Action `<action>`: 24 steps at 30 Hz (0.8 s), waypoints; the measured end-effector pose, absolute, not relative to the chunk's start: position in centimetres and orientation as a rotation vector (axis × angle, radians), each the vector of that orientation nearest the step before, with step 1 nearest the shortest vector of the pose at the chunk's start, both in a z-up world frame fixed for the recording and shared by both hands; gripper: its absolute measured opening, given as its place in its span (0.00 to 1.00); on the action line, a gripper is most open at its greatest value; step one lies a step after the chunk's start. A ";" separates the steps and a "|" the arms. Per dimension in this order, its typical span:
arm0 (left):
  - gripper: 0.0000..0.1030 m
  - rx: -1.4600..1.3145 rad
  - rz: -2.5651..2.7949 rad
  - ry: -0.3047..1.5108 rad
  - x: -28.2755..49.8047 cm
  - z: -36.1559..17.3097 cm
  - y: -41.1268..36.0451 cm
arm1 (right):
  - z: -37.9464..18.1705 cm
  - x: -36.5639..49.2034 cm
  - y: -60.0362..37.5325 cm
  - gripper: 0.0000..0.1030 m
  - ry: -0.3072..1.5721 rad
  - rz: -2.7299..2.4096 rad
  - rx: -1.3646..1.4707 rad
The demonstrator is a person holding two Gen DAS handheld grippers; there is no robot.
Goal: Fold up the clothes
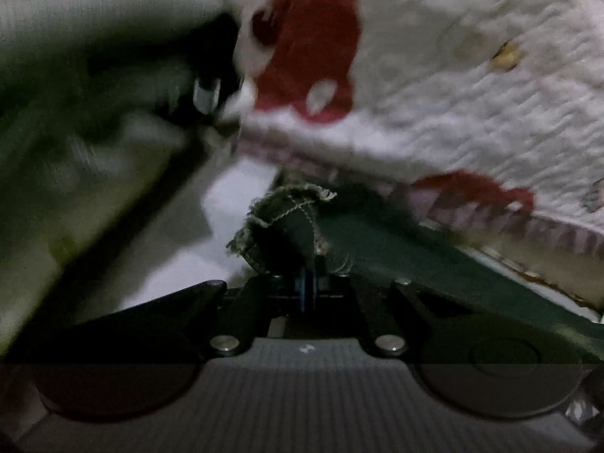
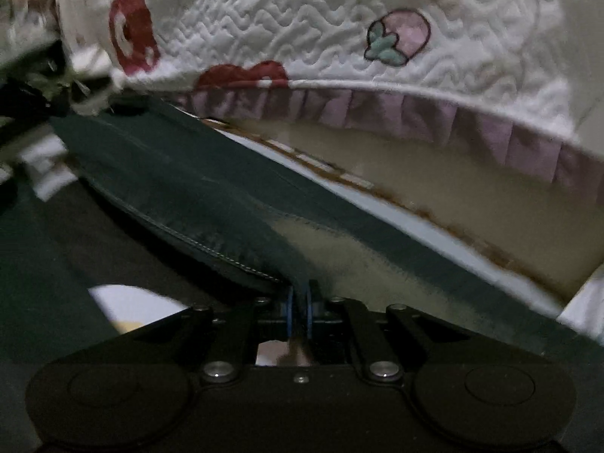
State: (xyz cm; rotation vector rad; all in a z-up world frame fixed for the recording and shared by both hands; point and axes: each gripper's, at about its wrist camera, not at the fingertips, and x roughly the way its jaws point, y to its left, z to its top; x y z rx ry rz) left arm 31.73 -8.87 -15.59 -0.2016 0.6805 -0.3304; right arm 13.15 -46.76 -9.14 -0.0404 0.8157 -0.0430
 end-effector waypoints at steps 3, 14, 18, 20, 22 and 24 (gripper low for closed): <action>0.06 -0.139 -0.260 0.728 32.0 -16.6 -9.6 | -10.4 13.3 -47.7 0.09 0.905 0.037 0.056; 0.11 -0.013 -0.007 0.799 31.4 -17.9 -8.2 | -12.0 8.9 -47.4 0.17 0.863 -0.102 0.243; 0.35 -0.203 -0.056 0.884 29.5 -17.3 -5.1 | -12.7 5.9 -48.8 0.34 0.831 -0.236 0.354; 0.43 -0.359 -0.146 0.929 28.6 -17.7 -4.3 | -12.9 4.5 -49.7 0.41 0.798 -0.333 0.385; 0.45 -0.420 -0.255 0.966 28.7 -18.2 -4.9 | -13.0 3.4 -50.4 0.41 0.766 -0.429 0.400; 0.53 -0.384 -0.323 0.971 28.9 -18.3 -6.2 | -13.1 2.6 -50.8 0.41 0.746 -0.495 0.386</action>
